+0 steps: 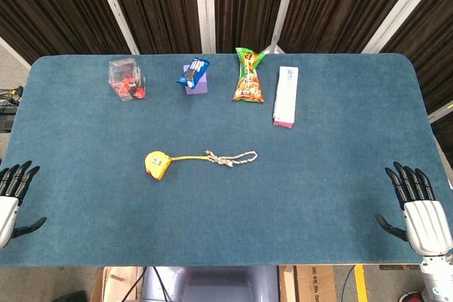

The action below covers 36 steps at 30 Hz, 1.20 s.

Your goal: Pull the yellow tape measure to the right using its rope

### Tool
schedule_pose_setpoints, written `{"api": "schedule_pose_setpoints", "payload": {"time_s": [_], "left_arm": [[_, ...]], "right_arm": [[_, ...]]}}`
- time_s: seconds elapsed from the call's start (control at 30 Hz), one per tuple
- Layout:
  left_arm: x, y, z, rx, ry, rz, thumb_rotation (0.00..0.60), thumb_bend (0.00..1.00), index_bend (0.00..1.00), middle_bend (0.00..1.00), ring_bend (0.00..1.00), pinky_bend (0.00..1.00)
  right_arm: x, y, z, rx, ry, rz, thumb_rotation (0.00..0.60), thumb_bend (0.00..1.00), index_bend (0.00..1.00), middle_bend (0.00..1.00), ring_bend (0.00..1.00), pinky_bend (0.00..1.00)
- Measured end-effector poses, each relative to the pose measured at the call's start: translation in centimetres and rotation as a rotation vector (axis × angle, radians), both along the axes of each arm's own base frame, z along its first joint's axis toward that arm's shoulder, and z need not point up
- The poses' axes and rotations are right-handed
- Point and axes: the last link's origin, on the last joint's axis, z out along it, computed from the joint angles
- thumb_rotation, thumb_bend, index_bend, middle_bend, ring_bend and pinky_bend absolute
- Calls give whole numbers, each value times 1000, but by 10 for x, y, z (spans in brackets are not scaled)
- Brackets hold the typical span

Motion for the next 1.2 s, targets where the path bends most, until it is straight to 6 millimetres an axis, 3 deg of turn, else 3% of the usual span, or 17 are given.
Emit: {"api": "schedule_pose_setpoints", "payload": {"time_s": [0.33, 0.6, 0.8, 0.97, 1.2], "left_arm": [[1, -1, 1, 7, -1, -4, 600, 0, 0, 0, 0, 0], [-1, 1, 1, 8, -13, 6, 600, 0, 0, 0, 0, 0], [0, 1, 2, 8, -26, 8, 600, 0, 0, 0, 0, 0], [0, 2, 1, 5, -34, 11, 600, 0, 0, 0, 0, 0], [-1, 2, 3, 6, -33, 11, 600, 0, 0, 0, 0, 0]], "right_arm": [[3, -1, -1, 8, -18, 0, 600, 219, 0, 0, 0, 0], [19, -14, -4, 34, -84, 26, 600, 219, 0, 0, 0, 0], [49, -42, -12, 91, -153, 63, 600, 223, 138, 0, 0, 0], [87, -77, -25, 156, -154, 120, 600, 232, 201, 0, 0, 0], [133, -114, -65, 267, -140, 145, 600, 267, 308, 11, 0, 0]]}}
